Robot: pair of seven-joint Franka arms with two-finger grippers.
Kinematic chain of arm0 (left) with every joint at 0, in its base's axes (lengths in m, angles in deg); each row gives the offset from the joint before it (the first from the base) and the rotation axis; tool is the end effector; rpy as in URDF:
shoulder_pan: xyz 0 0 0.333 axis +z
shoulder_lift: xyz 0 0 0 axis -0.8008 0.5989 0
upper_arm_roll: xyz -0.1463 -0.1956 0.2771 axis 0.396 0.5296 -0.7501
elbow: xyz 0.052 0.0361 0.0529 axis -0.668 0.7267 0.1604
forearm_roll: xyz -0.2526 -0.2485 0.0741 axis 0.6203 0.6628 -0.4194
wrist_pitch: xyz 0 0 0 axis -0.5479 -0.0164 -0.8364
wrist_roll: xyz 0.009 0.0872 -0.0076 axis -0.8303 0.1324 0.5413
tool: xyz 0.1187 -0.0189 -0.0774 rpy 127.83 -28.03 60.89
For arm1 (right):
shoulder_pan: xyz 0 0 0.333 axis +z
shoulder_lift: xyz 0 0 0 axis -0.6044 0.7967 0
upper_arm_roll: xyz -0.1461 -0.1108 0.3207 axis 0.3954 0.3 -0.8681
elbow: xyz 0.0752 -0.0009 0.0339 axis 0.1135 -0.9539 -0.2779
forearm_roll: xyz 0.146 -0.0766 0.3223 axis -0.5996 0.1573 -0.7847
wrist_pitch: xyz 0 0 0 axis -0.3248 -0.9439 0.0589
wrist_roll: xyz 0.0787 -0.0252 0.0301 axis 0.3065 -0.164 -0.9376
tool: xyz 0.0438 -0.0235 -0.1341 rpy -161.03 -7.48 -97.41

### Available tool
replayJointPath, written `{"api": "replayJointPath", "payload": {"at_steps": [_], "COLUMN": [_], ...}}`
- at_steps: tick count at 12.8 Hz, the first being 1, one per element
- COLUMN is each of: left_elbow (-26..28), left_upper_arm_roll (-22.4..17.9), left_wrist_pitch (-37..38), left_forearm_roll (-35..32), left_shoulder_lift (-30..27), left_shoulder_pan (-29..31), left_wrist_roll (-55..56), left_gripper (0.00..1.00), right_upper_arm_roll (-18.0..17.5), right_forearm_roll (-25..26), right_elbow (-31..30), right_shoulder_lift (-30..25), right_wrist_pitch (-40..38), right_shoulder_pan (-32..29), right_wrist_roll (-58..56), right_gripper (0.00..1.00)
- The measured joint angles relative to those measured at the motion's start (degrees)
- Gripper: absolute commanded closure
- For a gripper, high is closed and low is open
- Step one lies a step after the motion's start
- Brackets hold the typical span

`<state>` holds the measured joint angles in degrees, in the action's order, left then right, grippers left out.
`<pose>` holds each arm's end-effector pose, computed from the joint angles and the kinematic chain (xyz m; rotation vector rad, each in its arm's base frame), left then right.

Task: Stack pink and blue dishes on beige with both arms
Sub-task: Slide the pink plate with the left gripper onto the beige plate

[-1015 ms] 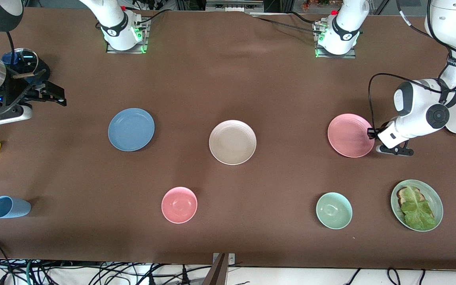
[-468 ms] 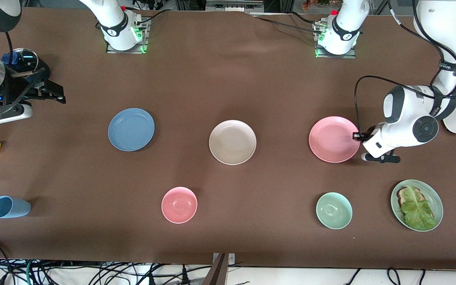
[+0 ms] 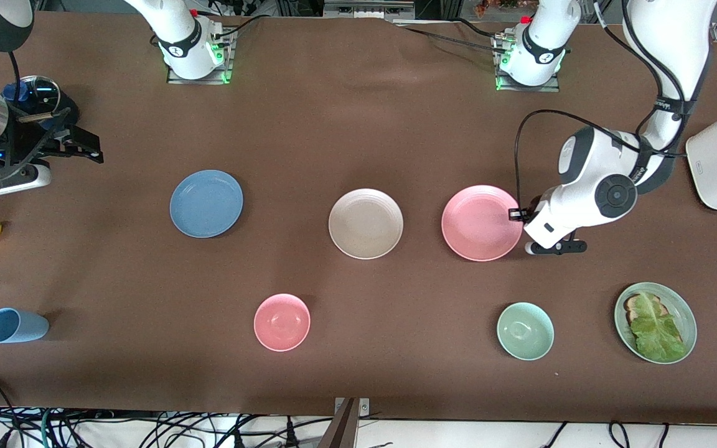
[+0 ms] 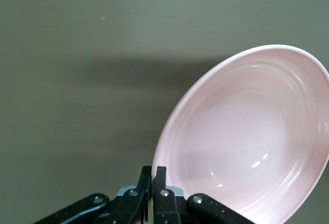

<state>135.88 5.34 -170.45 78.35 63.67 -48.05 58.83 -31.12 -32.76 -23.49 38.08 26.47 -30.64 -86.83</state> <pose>0.5677 -0.1337 0.3123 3.0370 0.1596 -0.3512 0.5574 0.0392 0.6009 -3.1050 -0.3453 0.2084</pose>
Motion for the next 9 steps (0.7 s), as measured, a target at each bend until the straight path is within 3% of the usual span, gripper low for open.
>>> {"api": "replayJointPath", "payload": {"at_steps": [3,9], "left_elbow": [-2.79,-12.61], "left_upper_arm_roll": [5.04,5.58], "left_wrist_pitch": [0.02,-0.15], "left_forearm_roll": [2.86,3.48], "left_shoulder_lift": [0.34,9.45], "left_shoulder_pan": [-1.71,-12.12], "left_wrist_roll": [6.61,13.93], "left_gripper": [1.00,1.00], "right_upper_arm_roll": [0.01,0.02], "right_forearm_roll": [0.00,0.01], "right_elbow": [0.00,-0.02], "right_shoulder_lift": [0.05,0.24], "right_wrist_pitch": [-0.04,-0.20], "right_shoulder_pan": [0.00,-0.05], "right_wrist_roll": [-0.02,-0.04], "right_gripper": [0.00,0.00]}}
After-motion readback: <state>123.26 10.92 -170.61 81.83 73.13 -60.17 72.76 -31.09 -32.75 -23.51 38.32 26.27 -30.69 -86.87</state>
